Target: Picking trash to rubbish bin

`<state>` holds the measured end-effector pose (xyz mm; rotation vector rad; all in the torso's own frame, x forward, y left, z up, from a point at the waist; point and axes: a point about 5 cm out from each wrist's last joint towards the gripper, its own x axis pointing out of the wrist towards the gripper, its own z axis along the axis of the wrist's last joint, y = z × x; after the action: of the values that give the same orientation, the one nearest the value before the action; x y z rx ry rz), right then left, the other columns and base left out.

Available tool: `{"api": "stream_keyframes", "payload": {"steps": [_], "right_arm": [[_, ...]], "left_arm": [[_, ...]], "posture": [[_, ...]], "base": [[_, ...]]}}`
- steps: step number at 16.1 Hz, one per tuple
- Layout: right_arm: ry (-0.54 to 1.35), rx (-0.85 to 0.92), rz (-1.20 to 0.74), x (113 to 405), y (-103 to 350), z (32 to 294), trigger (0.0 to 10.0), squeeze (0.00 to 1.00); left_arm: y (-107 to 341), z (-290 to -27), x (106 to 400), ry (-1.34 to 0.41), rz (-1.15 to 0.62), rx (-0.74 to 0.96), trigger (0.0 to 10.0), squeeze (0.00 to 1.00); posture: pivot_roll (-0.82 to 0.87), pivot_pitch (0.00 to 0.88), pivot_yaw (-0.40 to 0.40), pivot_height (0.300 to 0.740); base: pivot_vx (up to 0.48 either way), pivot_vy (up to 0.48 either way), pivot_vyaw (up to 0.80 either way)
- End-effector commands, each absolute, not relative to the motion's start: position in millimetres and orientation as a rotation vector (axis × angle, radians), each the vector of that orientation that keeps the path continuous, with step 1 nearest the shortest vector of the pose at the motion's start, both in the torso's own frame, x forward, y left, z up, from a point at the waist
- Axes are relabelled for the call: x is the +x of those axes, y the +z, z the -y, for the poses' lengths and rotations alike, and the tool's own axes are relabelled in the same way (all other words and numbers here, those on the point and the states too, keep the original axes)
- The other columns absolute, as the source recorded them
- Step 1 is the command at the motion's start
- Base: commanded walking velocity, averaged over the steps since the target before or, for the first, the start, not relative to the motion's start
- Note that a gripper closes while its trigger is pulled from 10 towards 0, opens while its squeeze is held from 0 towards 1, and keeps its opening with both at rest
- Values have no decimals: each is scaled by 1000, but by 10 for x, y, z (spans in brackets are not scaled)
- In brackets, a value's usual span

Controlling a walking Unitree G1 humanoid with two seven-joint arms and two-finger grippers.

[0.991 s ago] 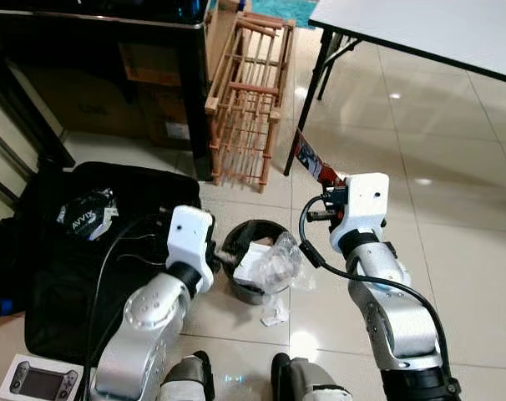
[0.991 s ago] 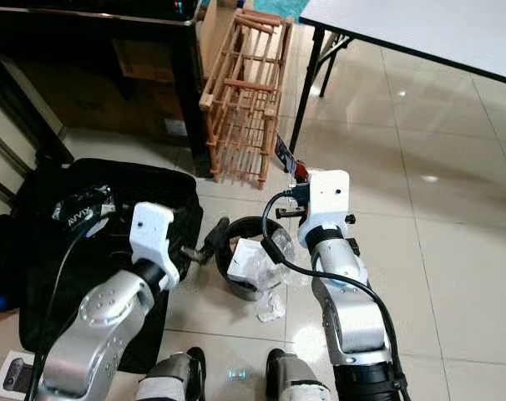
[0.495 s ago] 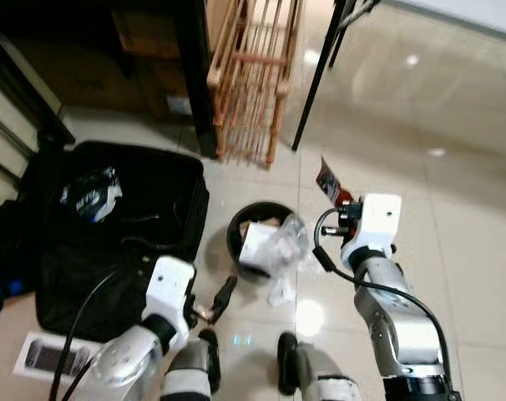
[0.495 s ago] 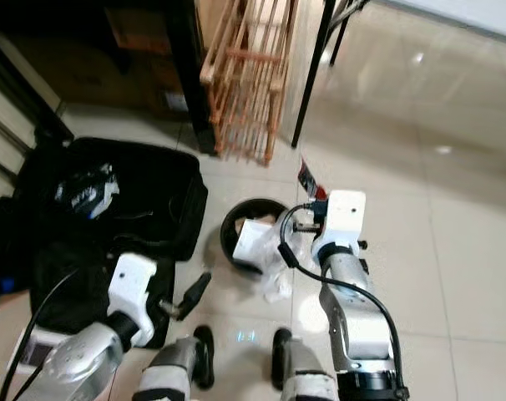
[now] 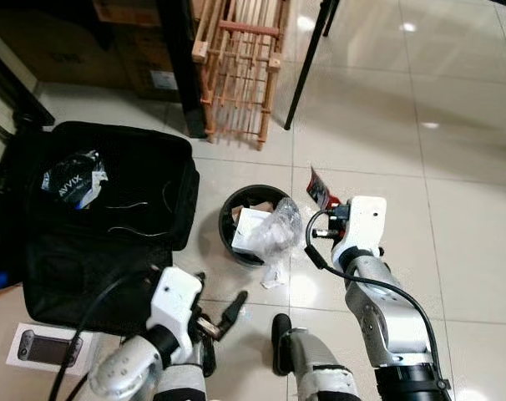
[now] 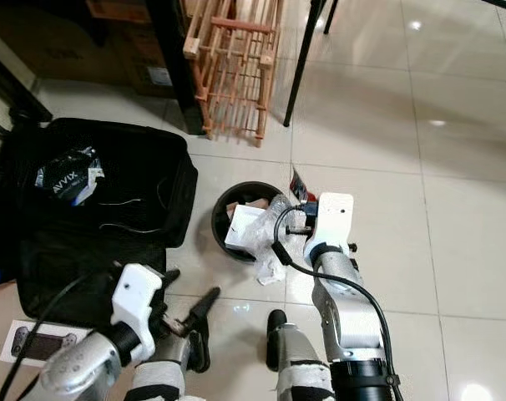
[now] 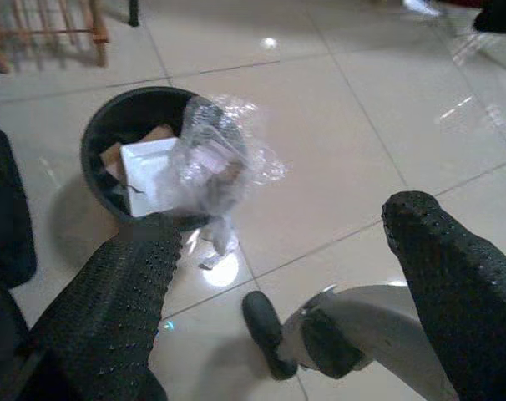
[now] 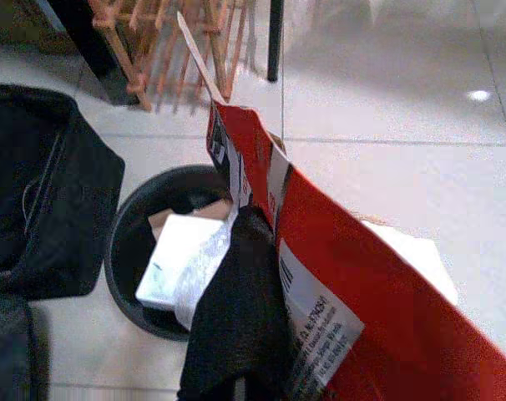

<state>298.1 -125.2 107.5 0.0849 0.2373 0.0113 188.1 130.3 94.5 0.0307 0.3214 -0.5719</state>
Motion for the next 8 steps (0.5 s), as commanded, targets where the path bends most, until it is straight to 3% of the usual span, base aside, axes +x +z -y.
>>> {"api": "stream_keyframes", "payload": {"steps": [1,8], "right_arm": [[2,81,-272,2962,1000,1274,10000,0],[6,66,-284,2947,958,1288,10000,0]], "left_arm": [[938,-1255,1816,-590,-334,14,10000,0],[937,-1261,1810,-603,-337,29,10000,0]], "posture": [[116,465,-55,740],[110,466,-49,740]], "base": [[270,0,0],[336,0,0]]}}
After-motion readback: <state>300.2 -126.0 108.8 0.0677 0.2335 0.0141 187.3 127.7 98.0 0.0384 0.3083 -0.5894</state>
